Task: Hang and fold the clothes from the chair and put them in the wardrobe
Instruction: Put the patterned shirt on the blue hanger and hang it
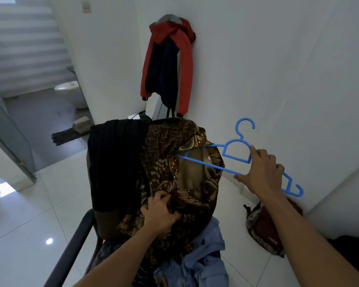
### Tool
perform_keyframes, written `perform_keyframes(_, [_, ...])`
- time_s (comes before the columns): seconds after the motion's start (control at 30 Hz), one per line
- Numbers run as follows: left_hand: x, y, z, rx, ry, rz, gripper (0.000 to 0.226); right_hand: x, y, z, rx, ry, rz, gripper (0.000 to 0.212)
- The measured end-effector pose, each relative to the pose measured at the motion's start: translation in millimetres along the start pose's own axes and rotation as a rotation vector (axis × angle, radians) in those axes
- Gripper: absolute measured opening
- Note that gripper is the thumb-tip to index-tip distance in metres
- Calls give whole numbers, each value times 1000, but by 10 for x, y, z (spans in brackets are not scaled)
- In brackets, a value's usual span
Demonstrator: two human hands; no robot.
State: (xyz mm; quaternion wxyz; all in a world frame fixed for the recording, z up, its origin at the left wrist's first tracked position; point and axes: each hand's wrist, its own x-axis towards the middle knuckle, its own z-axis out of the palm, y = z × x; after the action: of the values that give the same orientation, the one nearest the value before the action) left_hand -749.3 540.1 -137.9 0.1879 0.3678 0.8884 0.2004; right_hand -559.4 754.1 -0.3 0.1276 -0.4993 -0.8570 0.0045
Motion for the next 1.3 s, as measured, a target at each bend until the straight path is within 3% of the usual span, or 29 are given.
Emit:
perform_keyframes(0.13, [210, 237, -302, -42, 350, 182, 35, 31, -1, 40, -4, 23, -13, 104])
perform_keyframes(0.23, [465, 493, -644, 45, 551, 361, 23, 68, 7, 49, -12, 37, -23, 104])
perform_keyframes(0.4, [789, 806, -993, 332, 412, 603, 31, 100, 36, 57, -1, 59, -35, 104])
perform_keyframes(0.53, [925, 891, -1050, 475, 350, 601, 45, 109, 83, 64, 4, 62, -34, 103])
perform_keyframes(0.8, [959, 1071, -1255, 191, 388, 714, 50, 56, 268, -40, 122, 183, 40, 102])
perform_keyframes(1.3, [-94, 2625, -1887, -40, 386, 948, 56, 71, -21, -899, 310, 459, -39, 104])
